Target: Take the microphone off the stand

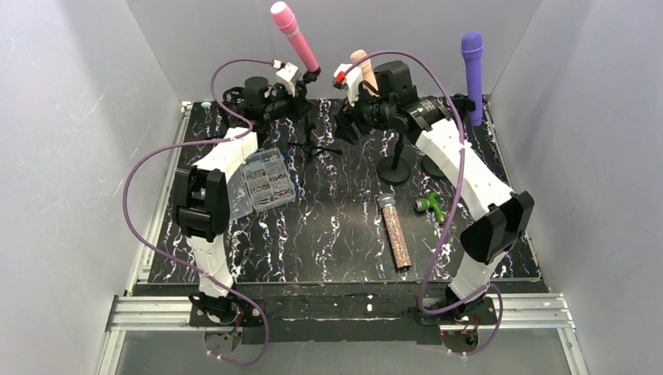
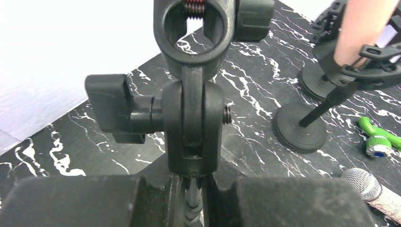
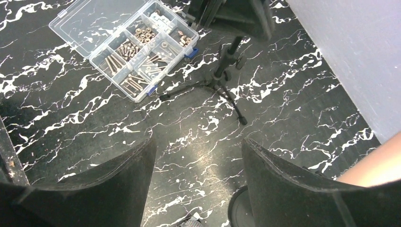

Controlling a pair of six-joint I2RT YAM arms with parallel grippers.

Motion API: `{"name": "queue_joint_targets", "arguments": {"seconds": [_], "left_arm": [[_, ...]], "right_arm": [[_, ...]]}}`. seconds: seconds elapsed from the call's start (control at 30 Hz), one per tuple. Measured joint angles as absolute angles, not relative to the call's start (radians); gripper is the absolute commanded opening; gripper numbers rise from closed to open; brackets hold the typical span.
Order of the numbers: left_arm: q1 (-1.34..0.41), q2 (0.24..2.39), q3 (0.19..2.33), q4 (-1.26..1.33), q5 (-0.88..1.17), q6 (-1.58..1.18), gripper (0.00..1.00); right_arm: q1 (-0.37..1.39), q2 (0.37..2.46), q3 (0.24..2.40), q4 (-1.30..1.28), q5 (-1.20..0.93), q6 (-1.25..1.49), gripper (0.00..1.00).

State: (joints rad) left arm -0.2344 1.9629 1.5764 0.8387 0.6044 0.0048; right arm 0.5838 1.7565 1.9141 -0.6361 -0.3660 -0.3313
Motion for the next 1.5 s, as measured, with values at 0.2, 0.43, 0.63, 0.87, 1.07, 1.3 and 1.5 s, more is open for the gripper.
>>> {"name": "queue_joint_targets", "arguments": {"seconds": [0.2, 0.43, 0.63, 0.87, 1.07, 1.3, 1.5], "left_arm": [[-0.308, 1.922, 1.542, 0.807, 0.601, 0.015, 0.00], [-0.364, 1.832, 1.468, 0.741, 0.606, 0.010, 0.00], [-0.371, 1.723, 1.386, 0.671, 0.606, 0.003, 0.00], [-0.377, 1.593, 1.280, 0.607, 0.617, 0.025, 0.00], [-0.402, 1.571, 1.255, 0.608, 0.641, 0.030, 0.00], [-0.417, 1.556, 1.217, 0.610, 0.672, 0.041, 0.00], [-0.428, 1.542, 1.198, 0.619, 0.688, 0.053, 0.00]], "right_arm": [[0.577, 1.711, 1.909, -0.626, -0.340, -0.332, 0.74], [0.551, 1.692, 1.965, -0.625, -0.316, -0.332, 0.75], [0.547, 1.681, 1.989, -0.619, -0.313, -0.332, 0.75], [0.547, 1.672, 1.990, -0.620, -0.354, -0.316, 0.75], [0.548, 1.671, 2.029, -0.629, -0.393, -0.312, 0.75], [0.555, 1.682, 2.144, -0.619, -0.424, -0.293, 0.75], [0.573, 1.725, 2.191, -0.598, -0.426, -0.286, 0.75]]}}
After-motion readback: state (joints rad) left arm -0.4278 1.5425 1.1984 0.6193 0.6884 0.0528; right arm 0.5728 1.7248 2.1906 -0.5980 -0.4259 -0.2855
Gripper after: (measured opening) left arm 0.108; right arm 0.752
